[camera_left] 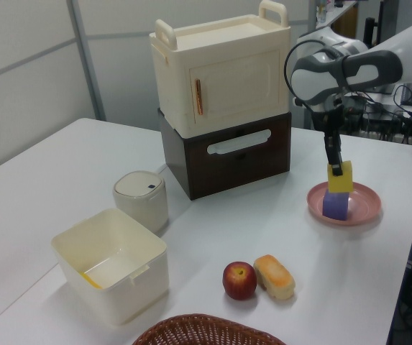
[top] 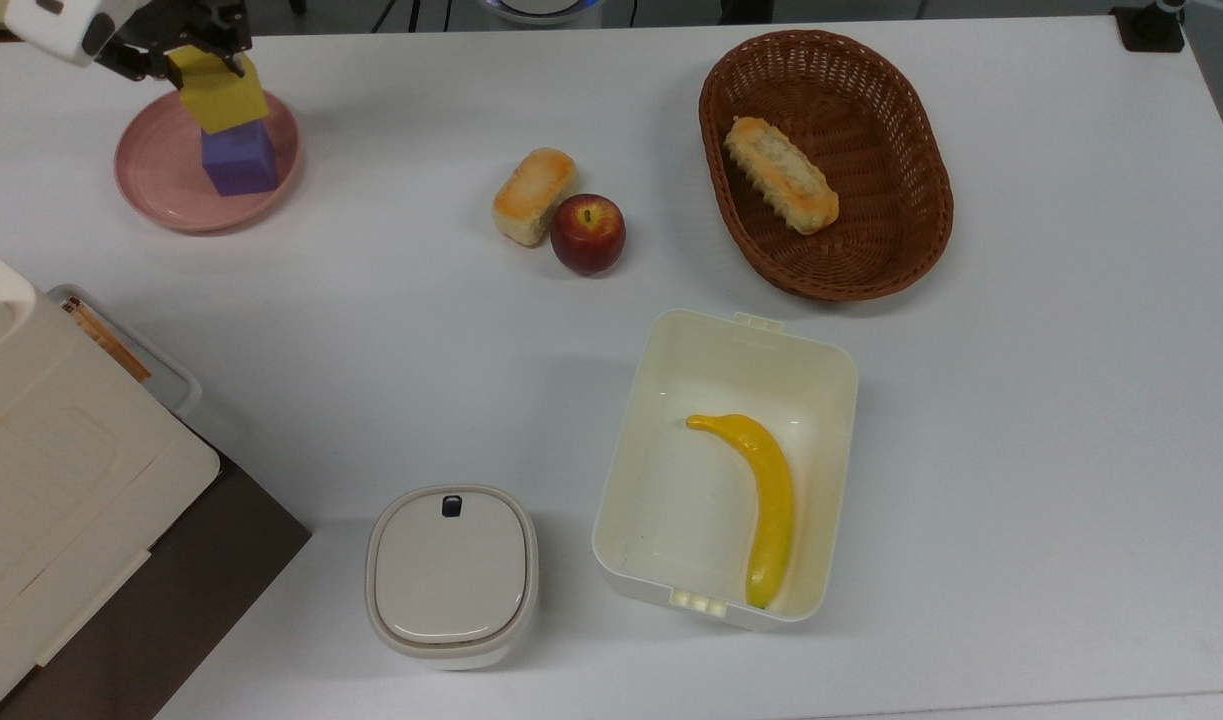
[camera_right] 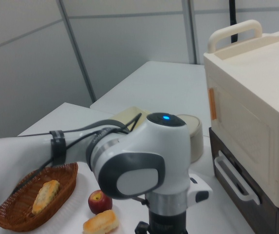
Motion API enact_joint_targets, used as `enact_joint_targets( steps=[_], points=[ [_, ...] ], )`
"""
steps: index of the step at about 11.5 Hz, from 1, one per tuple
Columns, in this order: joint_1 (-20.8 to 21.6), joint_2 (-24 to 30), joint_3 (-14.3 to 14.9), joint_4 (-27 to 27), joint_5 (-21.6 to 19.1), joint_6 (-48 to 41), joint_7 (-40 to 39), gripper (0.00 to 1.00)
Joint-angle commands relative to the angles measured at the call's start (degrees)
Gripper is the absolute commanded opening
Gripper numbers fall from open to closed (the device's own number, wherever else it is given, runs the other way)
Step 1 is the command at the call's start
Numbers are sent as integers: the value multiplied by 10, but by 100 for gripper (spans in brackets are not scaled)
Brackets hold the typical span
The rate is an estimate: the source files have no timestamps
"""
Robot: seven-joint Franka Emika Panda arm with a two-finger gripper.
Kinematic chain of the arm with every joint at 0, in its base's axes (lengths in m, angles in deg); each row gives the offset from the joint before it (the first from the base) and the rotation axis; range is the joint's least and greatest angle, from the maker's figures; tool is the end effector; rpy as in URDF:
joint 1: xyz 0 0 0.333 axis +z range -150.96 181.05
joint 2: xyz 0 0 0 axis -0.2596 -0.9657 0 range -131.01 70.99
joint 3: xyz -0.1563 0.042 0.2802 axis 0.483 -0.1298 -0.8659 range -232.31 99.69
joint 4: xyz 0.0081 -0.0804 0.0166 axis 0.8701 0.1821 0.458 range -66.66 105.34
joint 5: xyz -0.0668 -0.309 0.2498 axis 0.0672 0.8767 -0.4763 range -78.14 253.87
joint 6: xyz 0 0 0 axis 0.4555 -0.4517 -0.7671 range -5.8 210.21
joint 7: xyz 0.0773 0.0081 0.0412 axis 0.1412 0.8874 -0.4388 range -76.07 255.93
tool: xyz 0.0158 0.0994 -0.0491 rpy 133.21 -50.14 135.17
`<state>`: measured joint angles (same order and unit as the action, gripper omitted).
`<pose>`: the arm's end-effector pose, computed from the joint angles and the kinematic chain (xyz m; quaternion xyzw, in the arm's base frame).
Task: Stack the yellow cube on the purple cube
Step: 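Lower the yellow cube onto the purple cube and open the gripper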
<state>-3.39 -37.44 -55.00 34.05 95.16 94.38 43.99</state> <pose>0.5000 -0.2954 0.4446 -0.9786 -0.1559 0.1335 0.0101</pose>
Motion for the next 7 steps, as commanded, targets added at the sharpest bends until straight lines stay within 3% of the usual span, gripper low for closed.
enact_joint_targets(
  steps=[1,3,5,7],
  points=[
    [-6,-24,1,-7,18,24,-27,23],
    [-6,-31,1,-9,18,28,-27,26],
    [-5,-31,1,-9,17,28,-27,45],
    [-4,-31,-1,-10,13,28,-21,55]
  ],
)
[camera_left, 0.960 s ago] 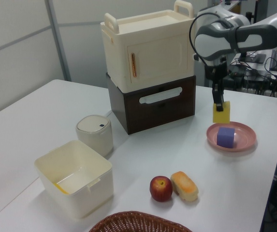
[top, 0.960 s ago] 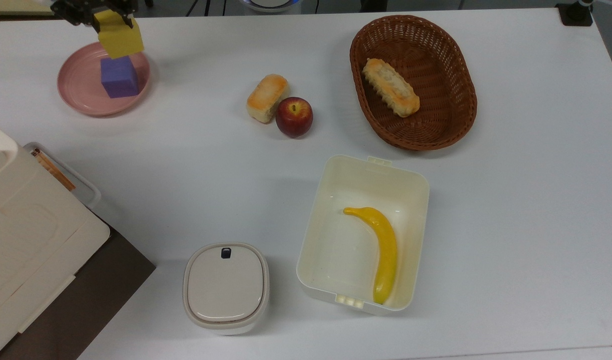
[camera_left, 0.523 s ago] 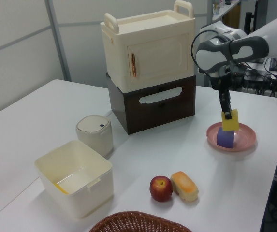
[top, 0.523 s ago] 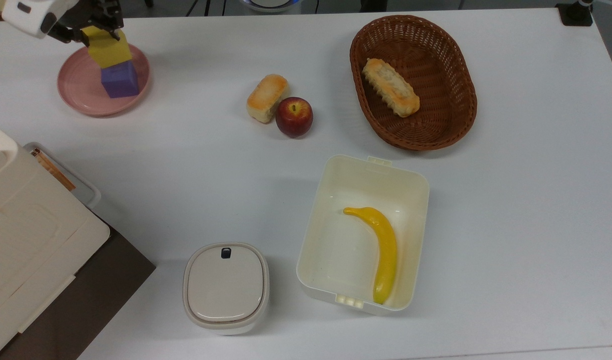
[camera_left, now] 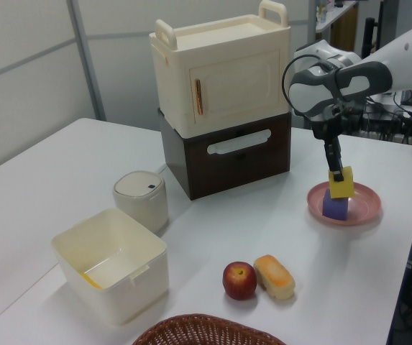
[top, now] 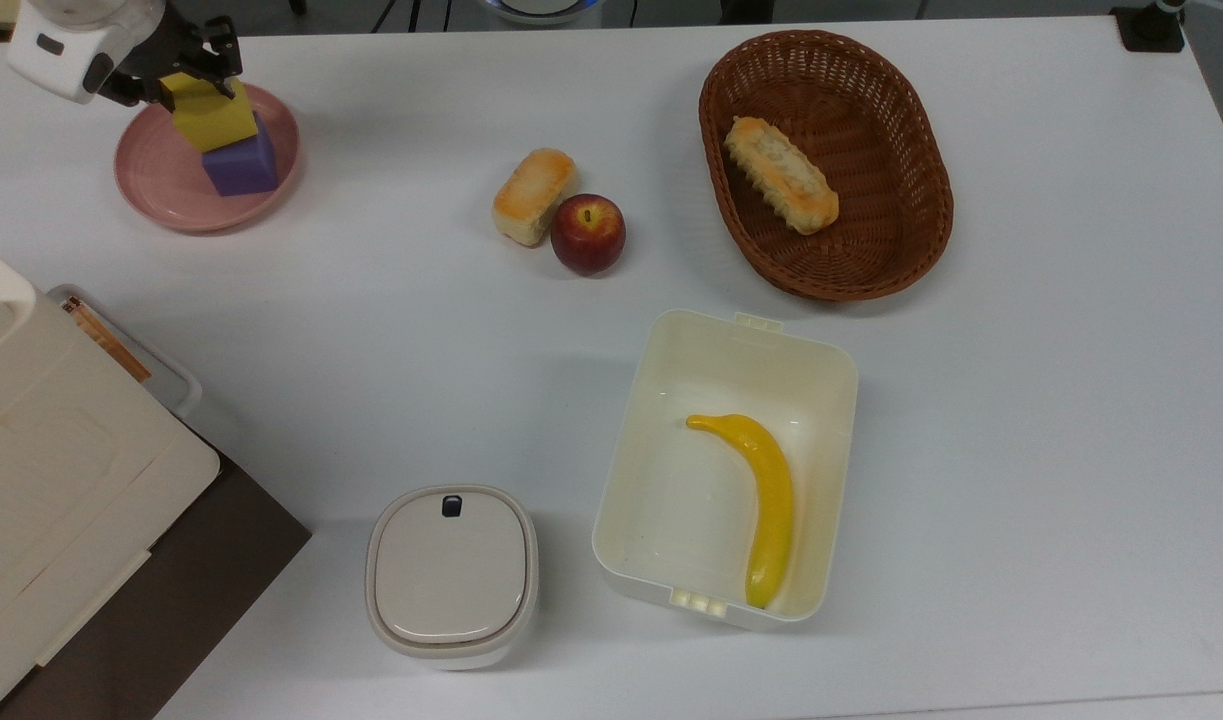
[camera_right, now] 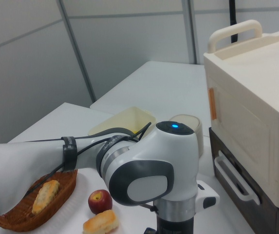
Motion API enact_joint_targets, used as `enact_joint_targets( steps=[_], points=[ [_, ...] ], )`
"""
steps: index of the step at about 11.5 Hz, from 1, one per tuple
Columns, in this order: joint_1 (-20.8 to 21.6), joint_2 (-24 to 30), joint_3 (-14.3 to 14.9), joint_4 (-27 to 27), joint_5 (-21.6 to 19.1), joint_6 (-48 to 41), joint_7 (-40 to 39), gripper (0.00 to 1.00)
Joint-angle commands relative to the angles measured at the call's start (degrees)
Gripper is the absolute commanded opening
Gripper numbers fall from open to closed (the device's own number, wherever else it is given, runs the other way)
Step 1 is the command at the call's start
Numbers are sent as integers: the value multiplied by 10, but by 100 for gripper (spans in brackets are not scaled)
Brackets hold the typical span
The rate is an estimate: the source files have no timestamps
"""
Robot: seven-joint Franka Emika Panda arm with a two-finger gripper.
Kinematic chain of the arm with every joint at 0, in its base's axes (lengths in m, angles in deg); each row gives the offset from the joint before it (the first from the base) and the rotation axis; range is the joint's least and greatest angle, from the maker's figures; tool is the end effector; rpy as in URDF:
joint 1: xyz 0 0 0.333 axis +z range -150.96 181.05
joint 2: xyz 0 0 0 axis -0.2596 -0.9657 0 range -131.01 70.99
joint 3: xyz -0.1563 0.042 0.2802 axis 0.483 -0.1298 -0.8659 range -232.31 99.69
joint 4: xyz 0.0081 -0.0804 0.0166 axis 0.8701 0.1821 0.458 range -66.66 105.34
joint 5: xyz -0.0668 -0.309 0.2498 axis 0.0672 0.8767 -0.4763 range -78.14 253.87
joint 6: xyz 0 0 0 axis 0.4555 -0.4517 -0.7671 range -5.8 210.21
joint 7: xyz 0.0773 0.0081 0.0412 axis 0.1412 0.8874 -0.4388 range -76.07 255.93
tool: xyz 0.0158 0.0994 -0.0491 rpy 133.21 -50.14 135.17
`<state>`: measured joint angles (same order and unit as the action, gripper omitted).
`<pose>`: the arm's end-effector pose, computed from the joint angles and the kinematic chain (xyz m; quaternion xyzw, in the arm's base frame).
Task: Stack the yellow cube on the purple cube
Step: 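Lower the yellow cube onto the purple cube and open the gripper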
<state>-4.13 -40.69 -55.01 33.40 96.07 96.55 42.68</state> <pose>0.5074 -0.3079 0.4196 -0.9757 -0.1657 0.1436 0.0050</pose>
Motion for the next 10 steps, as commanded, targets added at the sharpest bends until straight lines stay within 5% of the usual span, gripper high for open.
enact_joint_targets(
  steps=[1,4,8,10],
  points=[
    [4,1,-2,-7,2,5,-7,59],
    [7,1,-4,-9,0,6,0,66],
    [8,2,-5,-10,1,4,-2,100],
    [8,3,-7,-12,1,1,-2,100]
  ],
)
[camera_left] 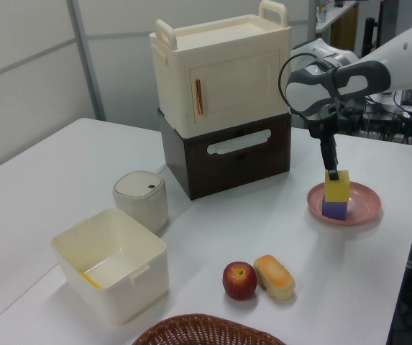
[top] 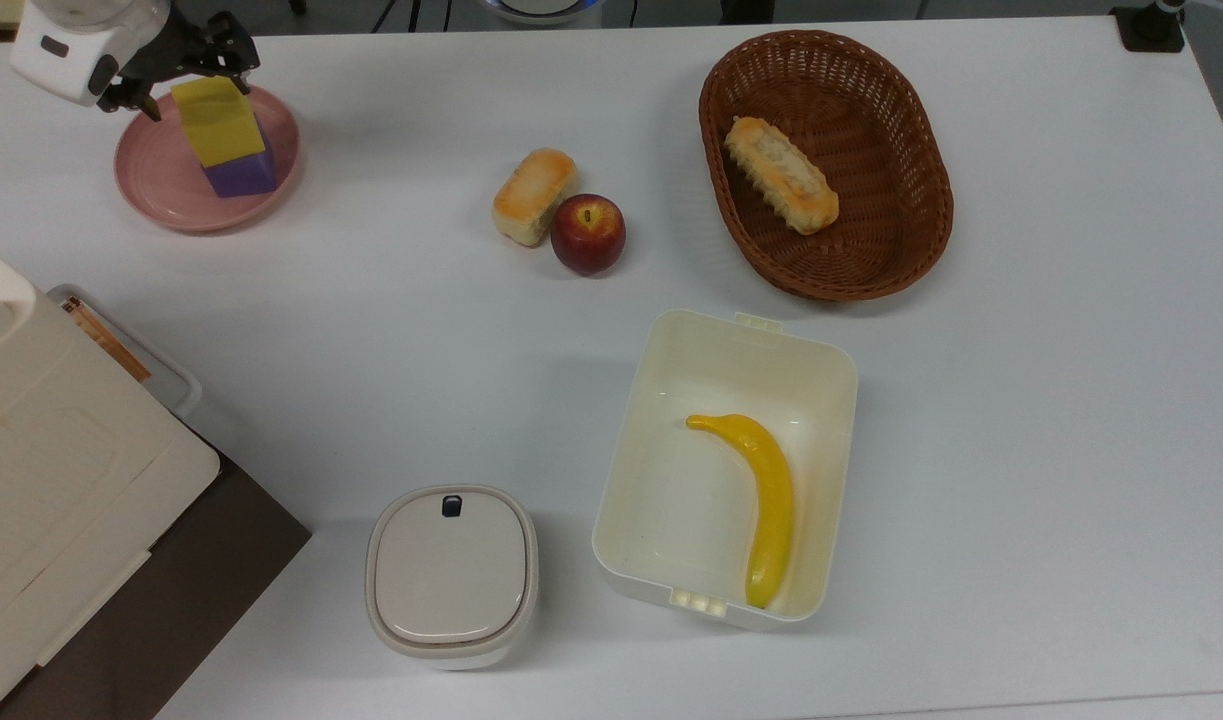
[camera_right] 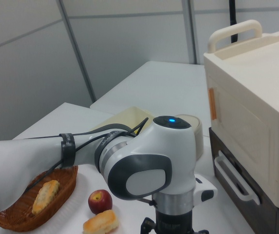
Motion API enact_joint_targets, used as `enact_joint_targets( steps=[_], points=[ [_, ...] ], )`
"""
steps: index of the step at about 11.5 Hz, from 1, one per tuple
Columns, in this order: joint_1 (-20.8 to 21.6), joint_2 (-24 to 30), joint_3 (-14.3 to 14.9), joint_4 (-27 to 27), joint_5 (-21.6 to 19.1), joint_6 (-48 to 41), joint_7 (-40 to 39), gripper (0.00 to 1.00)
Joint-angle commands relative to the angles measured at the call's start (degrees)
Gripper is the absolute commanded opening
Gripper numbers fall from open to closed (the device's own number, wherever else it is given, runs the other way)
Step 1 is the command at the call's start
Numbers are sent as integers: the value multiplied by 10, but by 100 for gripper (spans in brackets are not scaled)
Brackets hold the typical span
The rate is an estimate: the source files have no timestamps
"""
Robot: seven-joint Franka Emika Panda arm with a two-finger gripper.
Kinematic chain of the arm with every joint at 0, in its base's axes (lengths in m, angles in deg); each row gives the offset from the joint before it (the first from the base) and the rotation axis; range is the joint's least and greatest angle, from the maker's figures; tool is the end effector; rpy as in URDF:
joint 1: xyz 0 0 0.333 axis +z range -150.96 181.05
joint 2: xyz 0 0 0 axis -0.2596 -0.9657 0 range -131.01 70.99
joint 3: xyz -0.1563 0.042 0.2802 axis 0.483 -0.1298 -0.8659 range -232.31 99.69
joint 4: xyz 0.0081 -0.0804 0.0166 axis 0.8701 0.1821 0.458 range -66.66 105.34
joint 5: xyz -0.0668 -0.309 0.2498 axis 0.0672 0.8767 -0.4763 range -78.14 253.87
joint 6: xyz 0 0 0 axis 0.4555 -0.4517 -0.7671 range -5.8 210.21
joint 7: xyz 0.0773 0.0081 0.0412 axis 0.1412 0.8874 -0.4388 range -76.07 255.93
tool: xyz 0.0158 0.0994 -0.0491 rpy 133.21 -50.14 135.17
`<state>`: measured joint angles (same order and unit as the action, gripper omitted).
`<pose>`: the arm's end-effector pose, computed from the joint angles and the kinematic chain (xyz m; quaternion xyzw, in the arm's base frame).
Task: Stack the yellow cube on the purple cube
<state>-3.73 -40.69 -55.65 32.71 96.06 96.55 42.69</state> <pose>0.5152 -0.3000 0.4248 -0.9749 -0.1743 0.1384 0.0008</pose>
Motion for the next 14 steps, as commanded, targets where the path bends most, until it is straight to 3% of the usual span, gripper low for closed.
enact_joint_targets(
  steps=[1,5,11,14],
  points=[
    [5,6,0,-10,0,-3,0,100],
    [34,5,-1,-96,-10,-69,3,100],
    [146,7,-1,-156,-60,-78,236,100],
    [210,5,-1,-158,-61,-76,358,100]
  ],
)
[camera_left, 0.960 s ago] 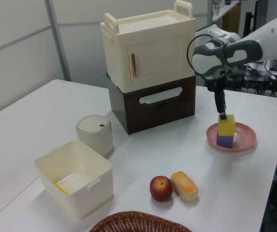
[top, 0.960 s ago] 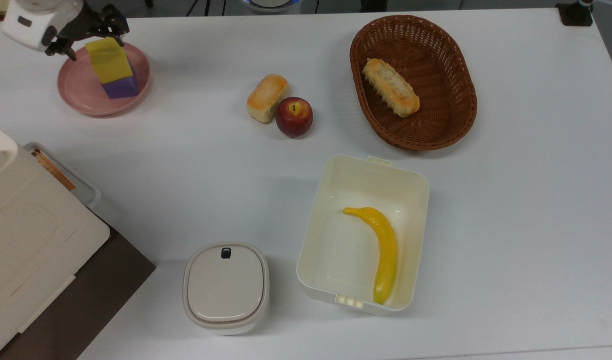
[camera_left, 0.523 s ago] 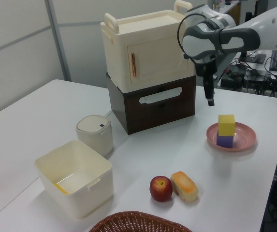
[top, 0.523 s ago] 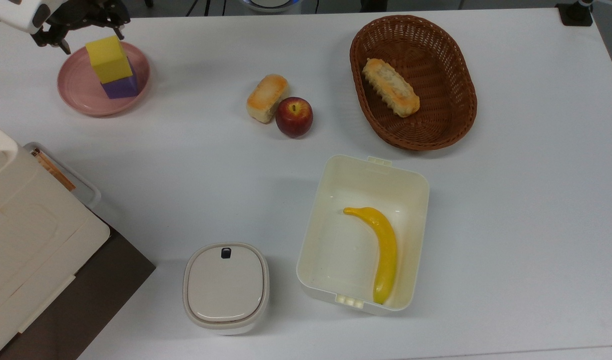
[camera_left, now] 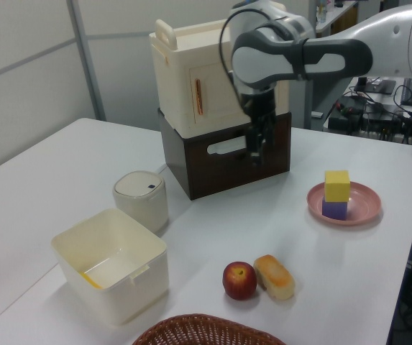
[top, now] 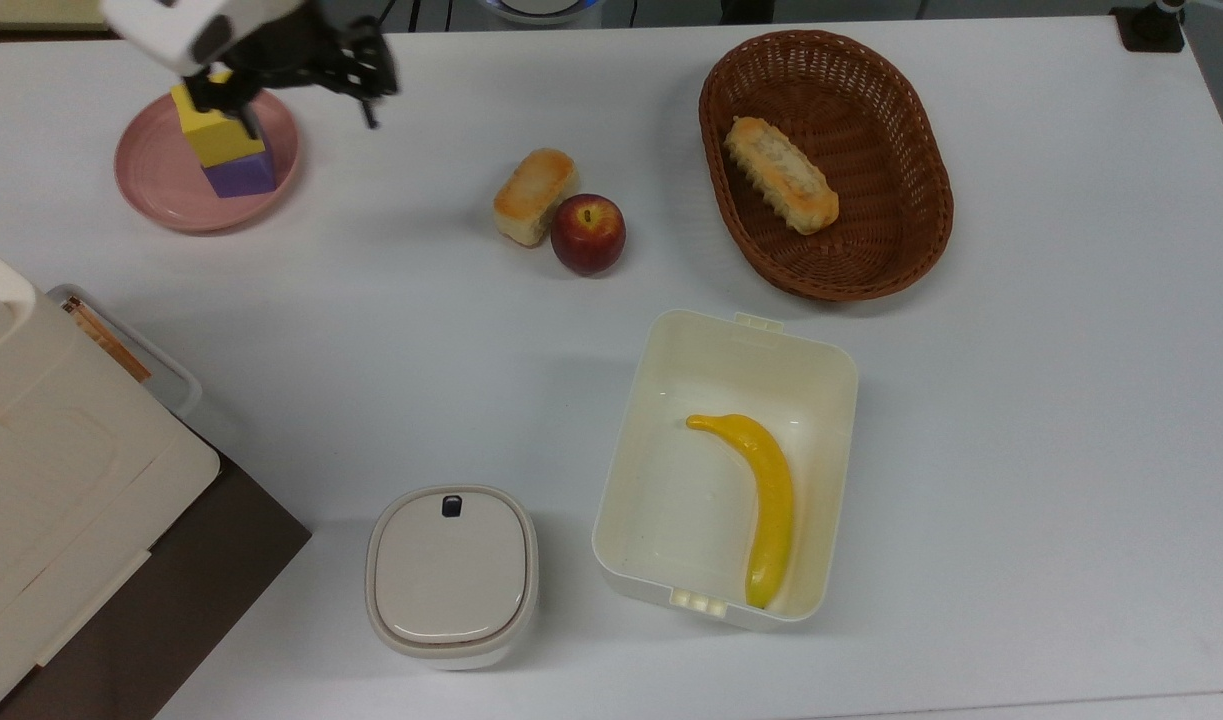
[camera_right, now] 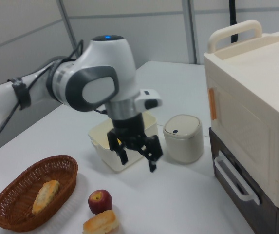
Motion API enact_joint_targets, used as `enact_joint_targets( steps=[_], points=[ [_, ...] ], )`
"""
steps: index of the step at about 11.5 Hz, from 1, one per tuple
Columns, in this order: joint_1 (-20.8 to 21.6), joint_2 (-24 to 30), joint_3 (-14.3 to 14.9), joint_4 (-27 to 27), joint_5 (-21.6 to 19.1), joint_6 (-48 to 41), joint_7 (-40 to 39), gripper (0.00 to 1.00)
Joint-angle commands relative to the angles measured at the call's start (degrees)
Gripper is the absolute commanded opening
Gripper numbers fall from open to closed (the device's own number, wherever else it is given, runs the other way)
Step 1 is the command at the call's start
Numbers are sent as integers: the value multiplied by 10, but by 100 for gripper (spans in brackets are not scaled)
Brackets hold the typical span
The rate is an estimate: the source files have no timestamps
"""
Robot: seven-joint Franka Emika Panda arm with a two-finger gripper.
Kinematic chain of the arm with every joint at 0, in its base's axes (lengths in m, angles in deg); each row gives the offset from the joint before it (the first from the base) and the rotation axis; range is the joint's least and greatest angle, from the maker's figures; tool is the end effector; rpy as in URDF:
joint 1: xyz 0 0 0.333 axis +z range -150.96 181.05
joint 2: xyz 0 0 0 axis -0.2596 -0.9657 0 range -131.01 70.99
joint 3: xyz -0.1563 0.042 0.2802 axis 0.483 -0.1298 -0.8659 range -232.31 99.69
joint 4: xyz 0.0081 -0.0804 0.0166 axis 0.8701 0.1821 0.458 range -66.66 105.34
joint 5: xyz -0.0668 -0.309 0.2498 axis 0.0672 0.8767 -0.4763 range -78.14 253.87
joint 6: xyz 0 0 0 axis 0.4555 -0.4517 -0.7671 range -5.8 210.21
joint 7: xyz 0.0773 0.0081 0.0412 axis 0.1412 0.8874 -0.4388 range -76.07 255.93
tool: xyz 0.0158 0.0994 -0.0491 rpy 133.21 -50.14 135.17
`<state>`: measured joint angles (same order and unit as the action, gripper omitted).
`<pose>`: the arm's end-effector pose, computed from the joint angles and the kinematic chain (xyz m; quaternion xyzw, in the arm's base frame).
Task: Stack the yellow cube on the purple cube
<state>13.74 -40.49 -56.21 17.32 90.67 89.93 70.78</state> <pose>0.6105 -0.1197 0.5442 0.9962 0.0712 -0.0407 0.0306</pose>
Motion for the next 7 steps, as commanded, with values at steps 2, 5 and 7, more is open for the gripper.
enact_joint_targets(
  steps=[2,5,7],
  points=[
    [60,2,4,-21,-19,-9,116,100],
    [61,5,4,-26,-35,-9,134,100],
    [57,5,6,-29,-36,-9,137,100]
  ],
)
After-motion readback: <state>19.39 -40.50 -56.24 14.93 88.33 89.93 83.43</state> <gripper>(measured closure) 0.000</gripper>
